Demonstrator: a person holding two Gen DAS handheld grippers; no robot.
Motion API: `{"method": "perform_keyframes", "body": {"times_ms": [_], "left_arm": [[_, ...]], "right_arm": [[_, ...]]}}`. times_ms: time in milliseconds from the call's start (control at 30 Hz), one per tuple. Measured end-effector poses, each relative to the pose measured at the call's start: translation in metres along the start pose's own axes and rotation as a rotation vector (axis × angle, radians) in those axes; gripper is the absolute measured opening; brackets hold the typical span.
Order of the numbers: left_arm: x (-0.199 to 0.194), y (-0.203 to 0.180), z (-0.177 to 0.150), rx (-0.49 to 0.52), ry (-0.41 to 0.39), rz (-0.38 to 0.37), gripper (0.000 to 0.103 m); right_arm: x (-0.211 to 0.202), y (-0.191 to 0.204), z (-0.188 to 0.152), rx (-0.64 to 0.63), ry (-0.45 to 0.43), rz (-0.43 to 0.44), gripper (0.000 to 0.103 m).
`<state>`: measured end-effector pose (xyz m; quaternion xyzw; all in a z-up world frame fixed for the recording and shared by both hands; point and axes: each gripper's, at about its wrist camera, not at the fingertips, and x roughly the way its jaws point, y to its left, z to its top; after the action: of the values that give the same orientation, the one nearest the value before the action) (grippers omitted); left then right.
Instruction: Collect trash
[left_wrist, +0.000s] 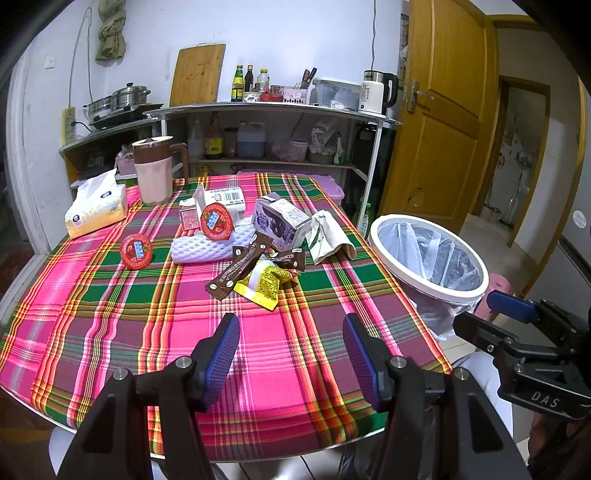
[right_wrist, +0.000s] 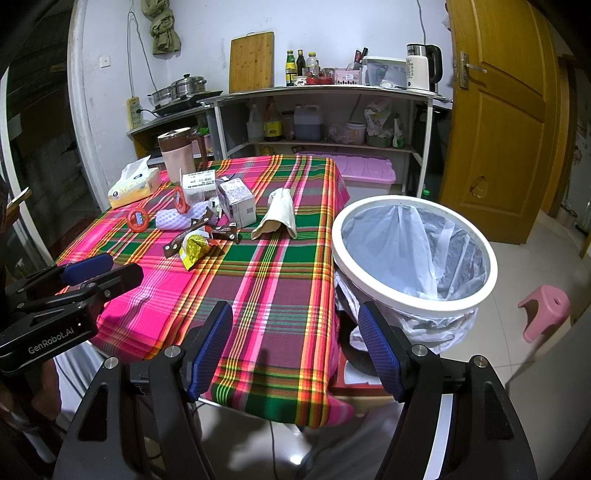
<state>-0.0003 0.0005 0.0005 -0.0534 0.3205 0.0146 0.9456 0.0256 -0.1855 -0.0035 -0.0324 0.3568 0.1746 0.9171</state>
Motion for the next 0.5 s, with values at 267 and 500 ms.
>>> {"method": "perform_keyframes", "body": {"times_ms": [267,500], "left_arm": [[-0.0002,0.0002,0.0001,-0.001,0.000,0.000,0.058],[-0.0001,0.0001,0.0002,0.000,0.000,0.000,0.058]], "right_arm": [[0.0013,0.0002,-0.0005,0.000,0.001,0.000,0.071],[0.0014,0.0004,-0.0006,0.001,0.002,0.000,0.071]]}}
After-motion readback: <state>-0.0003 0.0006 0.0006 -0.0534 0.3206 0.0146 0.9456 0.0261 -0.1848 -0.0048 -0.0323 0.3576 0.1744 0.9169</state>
